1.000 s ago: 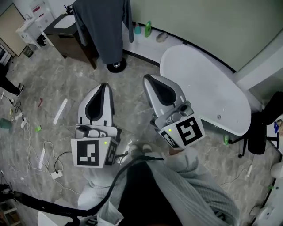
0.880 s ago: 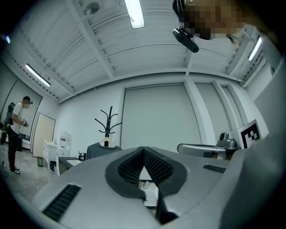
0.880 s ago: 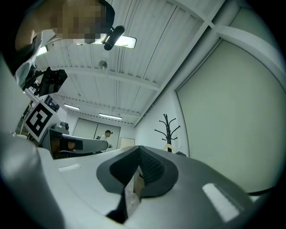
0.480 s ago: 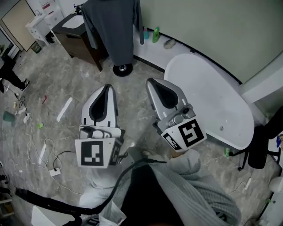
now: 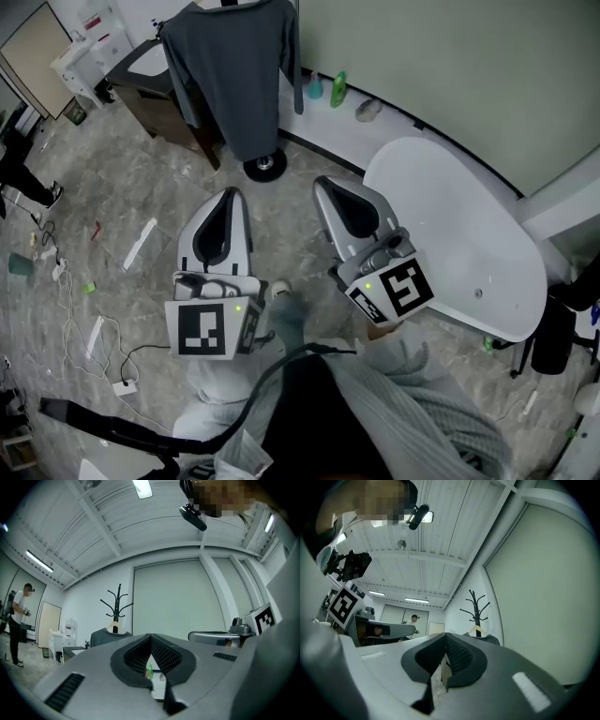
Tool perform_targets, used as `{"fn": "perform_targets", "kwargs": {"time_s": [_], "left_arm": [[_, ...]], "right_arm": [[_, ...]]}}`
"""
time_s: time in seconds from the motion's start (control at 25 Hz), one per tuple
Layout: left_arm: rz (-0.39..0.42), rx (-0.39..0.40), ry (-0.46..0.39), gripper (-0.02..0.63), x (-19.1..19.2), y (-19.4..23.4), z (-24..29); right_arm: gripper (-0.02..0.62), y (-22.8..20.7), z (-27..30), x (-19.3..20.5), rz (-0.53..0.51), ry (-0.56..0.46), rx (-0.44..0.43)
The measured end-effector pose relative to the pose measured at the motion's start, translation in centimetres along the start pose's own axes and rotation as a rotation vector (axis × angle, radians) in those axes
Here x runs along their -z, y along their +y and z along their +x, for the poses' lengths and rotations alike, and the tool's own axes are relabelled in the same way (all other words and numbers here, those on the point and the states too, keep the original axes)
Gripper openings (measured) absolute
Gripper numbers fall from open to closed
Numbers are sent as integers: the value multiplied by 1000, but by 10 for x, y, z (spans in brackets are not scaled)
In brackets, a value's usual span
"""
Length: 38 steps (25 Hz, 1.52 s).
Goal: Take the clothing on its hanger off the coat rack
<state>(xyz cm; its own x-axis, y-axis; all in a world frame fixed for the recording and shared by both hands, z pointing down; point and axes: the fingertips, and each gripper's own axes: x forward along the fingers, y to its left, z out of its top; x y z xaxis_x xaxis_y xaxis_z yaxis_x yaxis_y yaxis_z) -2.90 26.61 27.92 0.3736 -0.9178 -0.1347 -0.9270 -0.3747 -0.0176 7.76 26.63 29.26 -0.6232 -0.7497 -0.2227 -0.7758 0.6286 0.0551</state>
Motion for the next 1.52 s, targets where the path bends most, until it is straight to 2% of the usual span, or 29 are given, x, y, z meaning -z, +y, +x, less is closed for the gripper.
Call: {"fn": "perform_targets", "kwargs": {"time_s": [0.28,0.48,0.6,0.68,0.72,0.88,1.12,1.32,1.52], "left_arm": [[37,52,-4,5,-1,82,107],[33,39,-18,5,1,143,168],[43,40,21,5,19,171,199],[41,36,2,5,25,187,223],[37,34,-15,5,28,195,237],[45,28,24,5,54,227,291],[96,-16,22,5,52,268,402],[144,-109,-75,5,24,302,485],[206,-149,-37,5,28,319,525]], "right_arm": [[2,-57,127,8,-17,-35,26],[3,-83,204,26,-46,-24,47],[3,-103,240,46,-53,13,60],[3,-118,263,60,-53,35,63],[3,-127,276,67,-48,39,64],[3,-166,328,87,-33,24,67],[3,-255,421,87,-62,-15,36],[3,-324,490,77,-91,-59,8],[3,-359,531,76,-136,-51,7]]}}
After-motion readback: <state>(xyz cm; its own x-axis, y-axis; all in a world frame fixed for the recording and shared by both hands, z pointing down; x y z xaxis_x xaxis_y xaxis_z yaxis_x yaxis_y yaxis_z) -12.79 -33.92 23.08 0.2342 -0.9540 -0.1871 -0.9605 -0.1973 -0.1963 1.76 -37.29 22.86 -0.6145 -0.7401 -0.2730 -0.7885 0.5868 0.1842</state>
